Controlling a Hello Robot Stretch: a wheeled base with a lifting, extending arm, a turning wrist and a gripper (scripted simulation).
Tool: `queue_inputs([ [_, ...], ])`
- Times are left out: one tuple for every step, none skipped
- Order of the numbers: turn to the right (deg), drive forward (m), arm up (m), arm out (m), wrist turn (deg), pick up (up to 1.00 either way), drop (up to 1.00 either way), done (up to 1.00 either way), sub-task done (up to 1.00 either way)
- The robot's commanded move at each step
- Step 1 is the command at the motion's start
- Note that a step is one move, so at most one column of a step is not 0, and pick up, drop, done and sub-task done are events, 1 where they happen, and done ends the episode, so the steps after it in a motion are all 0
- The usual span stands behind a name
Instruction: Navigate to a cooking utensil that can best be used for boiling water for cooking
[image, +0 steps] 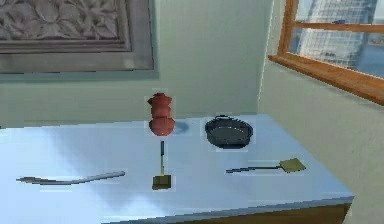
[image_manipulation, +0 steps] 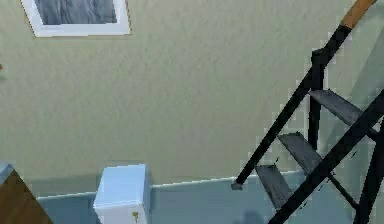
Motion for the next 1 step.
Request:
queue_inputs([
  [9.0,0.0,0.0,0.0,0.0,0.0,0.0,0.0,0.0],
])
